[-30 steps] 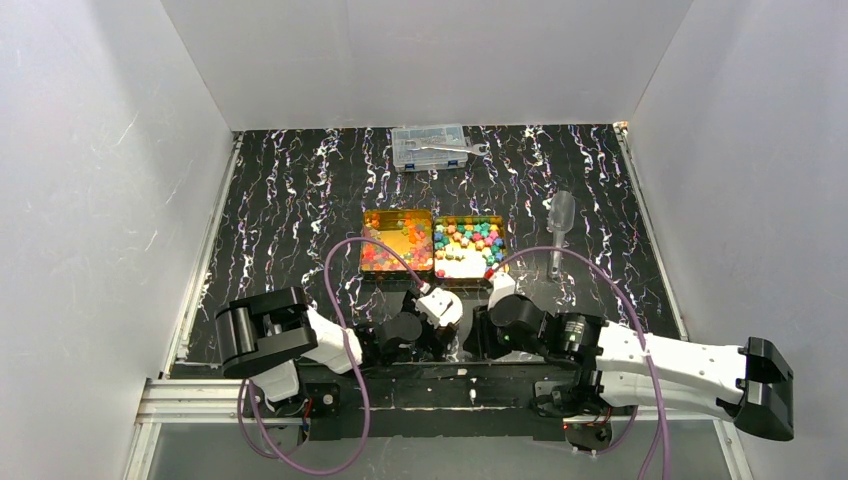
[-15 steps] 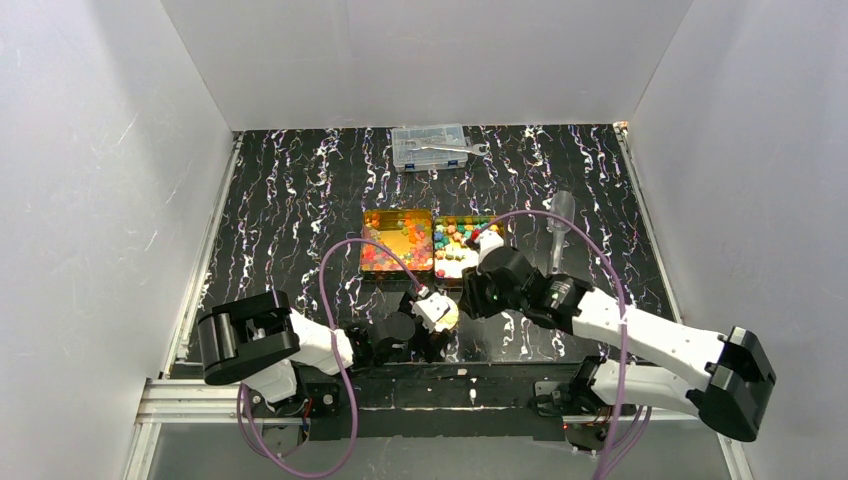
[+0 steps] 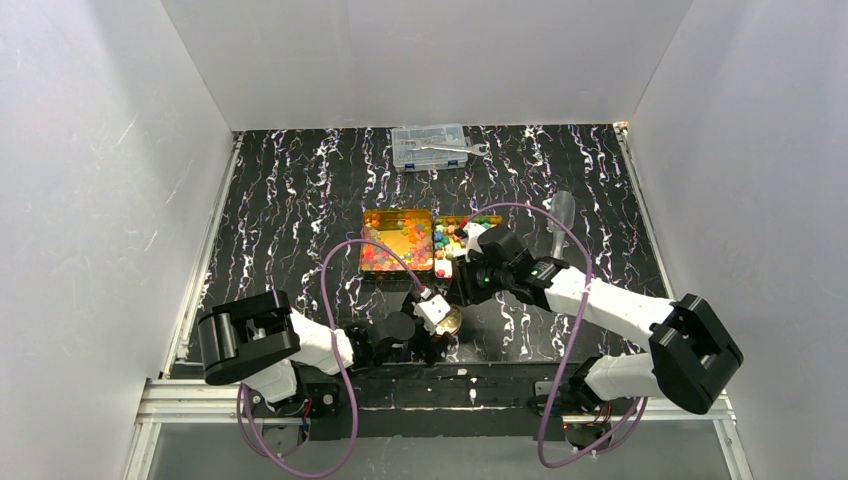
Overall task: Pack the candies
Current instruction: Screw the bottle lid onto the packing bottle.
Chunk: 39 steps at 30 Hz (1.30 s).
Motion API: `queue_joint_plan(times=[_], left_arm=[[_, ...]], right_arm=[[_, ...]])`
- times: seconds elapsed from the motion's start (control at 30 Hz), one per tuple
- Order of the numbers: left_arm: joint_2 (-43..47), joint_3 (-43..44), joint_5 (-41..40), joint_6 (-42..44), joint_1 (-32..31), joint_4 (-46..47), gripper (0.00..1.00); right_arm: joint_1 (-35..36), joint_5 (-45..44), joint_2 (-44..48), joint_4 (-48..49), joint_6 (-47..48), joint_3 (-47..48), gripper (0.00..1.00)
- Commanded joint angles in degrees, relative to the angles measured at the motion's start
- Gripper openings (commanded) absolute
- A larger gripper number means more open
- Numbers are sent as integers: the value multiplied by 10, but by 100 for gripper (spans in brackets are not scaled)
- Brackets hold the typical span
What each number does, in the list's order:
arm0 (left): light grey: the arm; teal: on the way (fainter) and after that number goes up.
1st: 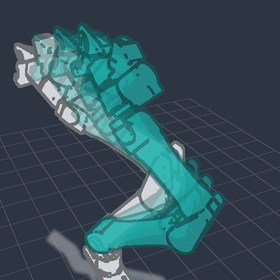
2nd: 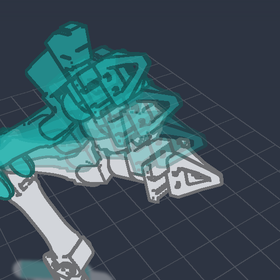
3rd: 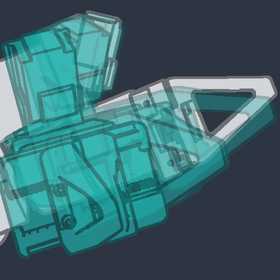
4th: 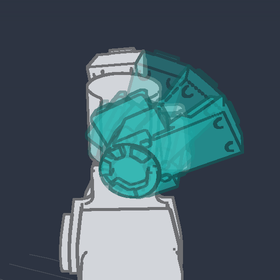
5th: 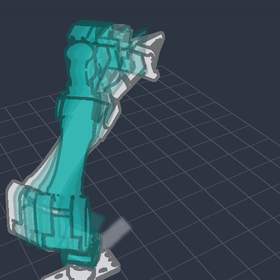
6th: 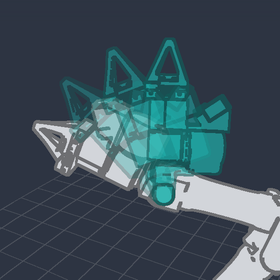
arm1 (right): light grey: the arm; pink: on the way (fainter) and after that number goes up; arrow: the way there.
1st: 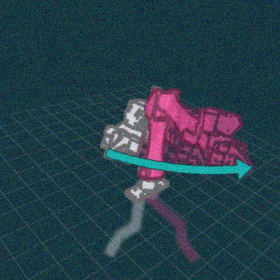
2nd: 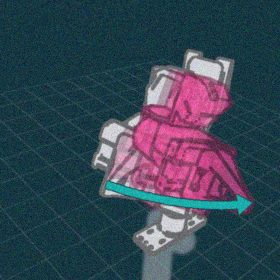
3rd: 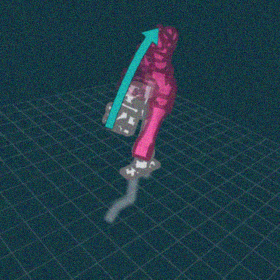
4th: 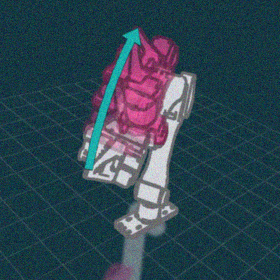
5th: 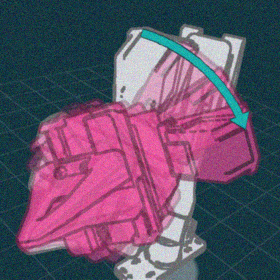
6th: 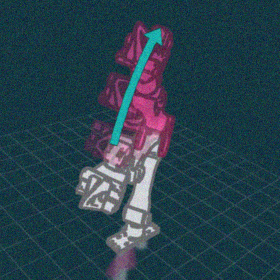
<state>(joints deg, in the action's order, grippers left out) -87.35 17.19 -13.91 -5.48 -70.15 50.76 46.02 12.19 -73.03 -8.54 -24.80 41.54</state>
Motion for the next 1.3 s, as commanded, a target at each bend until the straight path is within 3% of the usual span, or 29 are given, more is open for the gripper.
queue_joint_plan(times=[0.0,0.63,1.27], left_arm=[[-16,-11,33,19,-1,-60,5],[-42,1,37,17,-1,-60,4],[-53,15,-35,-28,2,-61,4]], right_arm=[[-15,36,-19,39,28,17,42],[-25,93,-21,44,55,-36,30],[10,90,101,46,-19,-149,18]])
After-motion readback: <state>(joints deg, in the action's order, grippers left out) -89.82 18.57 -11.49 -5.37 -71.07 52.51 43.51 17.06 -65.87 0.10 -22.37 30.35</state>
